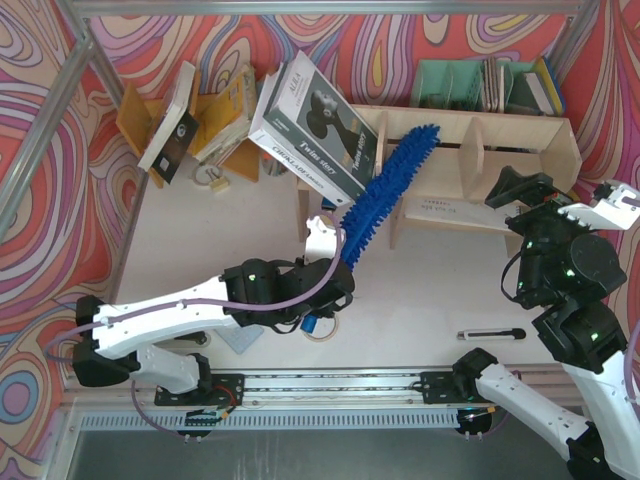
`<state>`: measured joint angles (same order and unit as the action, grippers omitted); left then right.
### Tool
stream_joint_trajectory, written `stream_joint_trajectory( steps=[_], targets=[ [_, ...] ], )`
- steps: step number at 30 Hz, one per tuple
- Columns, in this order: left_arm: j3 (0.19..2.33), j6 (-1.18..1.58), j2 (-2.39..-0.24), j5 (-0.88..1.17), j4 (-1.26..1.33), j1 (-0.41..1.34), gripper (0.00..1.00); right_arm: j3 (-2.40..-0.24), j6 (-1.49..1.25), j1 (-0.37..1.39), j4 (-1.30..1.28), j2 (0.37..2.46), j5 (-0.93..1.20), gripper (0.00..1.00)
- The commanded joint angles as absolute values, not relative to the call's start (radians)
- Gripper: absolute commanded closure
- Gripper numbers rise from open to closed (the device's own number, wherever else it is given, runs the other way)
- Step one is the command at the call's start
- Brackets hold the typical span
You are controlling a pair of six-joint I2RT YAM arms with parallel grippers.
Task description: Dust the bookshelf with a duster
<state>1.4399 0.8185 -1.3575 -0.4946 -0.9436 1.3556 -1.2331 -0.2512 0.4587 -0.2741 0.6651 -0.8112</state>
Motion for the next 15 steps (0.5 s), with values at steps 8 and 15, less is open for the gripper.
stream_joint_trajectory(
  steps=[8, 15],
  targets=[
    [1.518, 0.717, -1.405, -0.544, -0.767, 1.366, 1.0, -1.223, -0.256, 0.46, -0.249, 0.658, -0.827, 0.01],
    [1.535, 0.671, -1.491, -0.419, -0.754, 1.338, 1.0, -1.223, -0.25, 0.46, -0.249, 0.654, -0.829, 0.01]
  ],
)
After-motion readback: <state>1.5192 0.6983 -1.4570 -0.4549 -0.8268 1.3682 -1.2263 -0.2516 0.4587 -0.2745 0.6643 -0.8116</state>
